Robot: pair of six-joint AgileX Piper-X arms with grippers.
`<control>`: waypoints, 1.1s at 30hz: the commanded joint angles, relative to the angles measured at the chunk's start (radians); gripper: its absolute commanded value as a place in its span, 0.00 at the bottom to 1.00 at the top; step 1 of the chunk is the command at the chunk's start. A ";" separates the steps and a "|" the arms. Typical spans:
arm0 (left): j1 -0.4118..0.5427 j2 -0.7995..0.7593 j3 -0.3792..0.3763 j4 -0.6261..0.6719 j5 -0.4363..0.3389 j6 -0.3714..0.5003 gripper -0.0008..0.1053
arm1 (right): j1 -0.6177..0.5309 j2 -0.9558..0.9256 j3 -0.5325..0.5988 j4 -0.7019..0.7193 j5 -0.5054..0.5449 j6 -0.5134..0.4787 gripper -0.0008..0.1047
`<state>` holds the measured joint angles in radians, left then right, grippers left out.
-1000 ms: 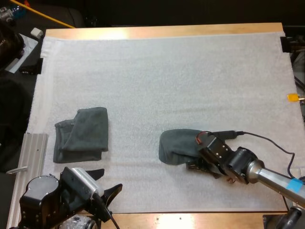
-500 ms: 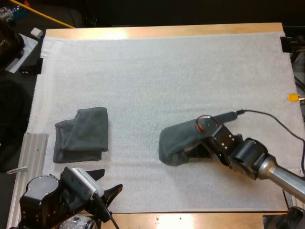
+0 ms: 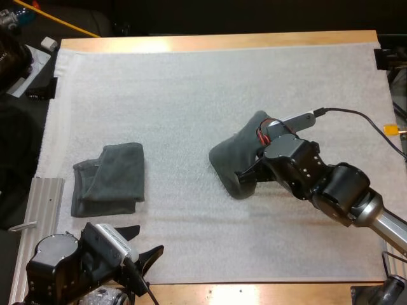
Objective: Pick towel from pile, fold and stack
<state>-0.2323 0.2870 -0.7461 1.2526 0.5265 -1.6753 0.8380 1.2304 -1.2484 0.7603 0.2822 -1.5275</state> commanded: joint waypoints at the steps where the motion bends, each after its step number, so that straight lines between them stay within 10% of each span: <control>1: -0.004 0.003 -0.006 -0.008 0.006 -0.005 0.59 | 0.000 -0.006 -0.002 0.055 -0.003 0.001 0.01; 5: -0.005 0.002 -0.006 -0.005 0.006 -0.004 0.59 | -0.002 0.008 0.002 0.065 -0.011 0.012 0.02; 13: -0.005 0.004 -0.006 -0.004 0.007 -0.005 0.59 | -0.018 0.061 0.005 0.137 0.013 0.021 0.72; 21: -0.005 0.003 -0.005 -0.005 0.006 -0.003 0.59 | -0.015 0.022 -0.003 0.256 0.026 0.029 0.53; 33: -0.005 0.003 -0.006 -0.006 0.006 -0.007 0.59 | -0.017 0.017 0.098 0.283 -0.057 0.054 0.51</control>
<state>-0.2323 0.2895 -0.7461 1.2518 0.5288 -1.6753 0.8251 1.2530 -1.2073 1.0573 0.2508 -1.4799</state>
